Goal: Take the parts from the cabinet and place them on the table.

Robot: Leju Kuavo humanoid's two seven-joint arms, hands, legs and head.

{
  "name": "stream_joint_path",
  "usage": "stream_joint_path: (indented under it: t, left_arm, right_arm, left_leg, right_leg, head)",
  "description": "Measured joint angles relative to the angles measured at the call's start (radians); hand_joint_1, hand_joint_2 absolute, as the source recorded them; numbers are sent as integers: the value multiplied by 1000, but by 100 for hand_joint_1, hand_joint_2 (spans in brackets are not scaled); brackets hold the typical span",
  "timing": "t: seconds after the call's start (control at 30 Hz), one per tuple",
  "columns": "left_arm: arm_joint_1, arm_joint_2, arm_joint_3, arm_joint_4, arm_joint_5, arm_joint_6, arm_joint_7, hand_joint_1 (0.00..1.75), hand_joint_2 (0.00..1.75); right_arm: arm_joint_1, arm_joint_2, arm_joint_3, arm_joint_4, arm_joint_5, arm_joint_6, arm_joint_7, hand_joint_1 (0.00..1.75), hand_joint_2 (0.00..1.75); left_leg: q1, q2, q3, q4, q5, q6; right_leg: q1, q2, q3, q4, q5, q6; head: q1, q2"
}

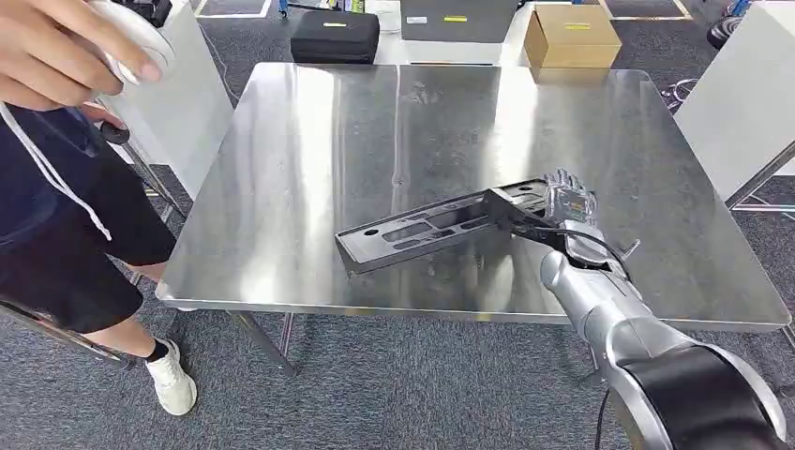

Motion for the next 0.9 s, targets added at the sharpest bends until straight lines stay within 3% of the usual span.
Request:
stream_joint_path:
  t: [0.4, 0.43, 0.63, 0.9]
  left_arm:
    - [0, 0, 0, 0, -1, 0, 0, 0, 175]
    - [0, 0, 0, 0, -2, 0, 0, 0, 0]
    - [0, 0, 0, 0, 0, -37, -11, 0, 0]
    - [0, 1, 0, 0, 0, -37, -13, 0, 0]
  right_arm:
    - [3, 16, -40, 0, -31, 4, -47, 0, 0]
    - [3, 17, -45, 0, -31, 1, -53, 0, 0]
    - [3, 22, -68, -2, -30, -26, -81, 0, 0]
    - [3, 22, -92, -2, -13, -32, -94, 0, 0]
  left_leg:
    - [0, 0, 0, 0, 0, 0]
    - [0, 0, 0, 0, 0, 0]
    - [0, 0, 0, 0, 0, 0]
    - [0, 0, 0, 0, 0, 0]
  right_leg:
    - [0, 0, 0, 0, 0, 0]
    - [0, 0, 0, 0, 0, 0]
    - [0, 0, 0, 0, 0, 0]
    - [0, 0, 0, 0, 0, 0]
  head:
    - [0, 0]
    - [0, 0]
    - [0, 0]
    - [0, 0]
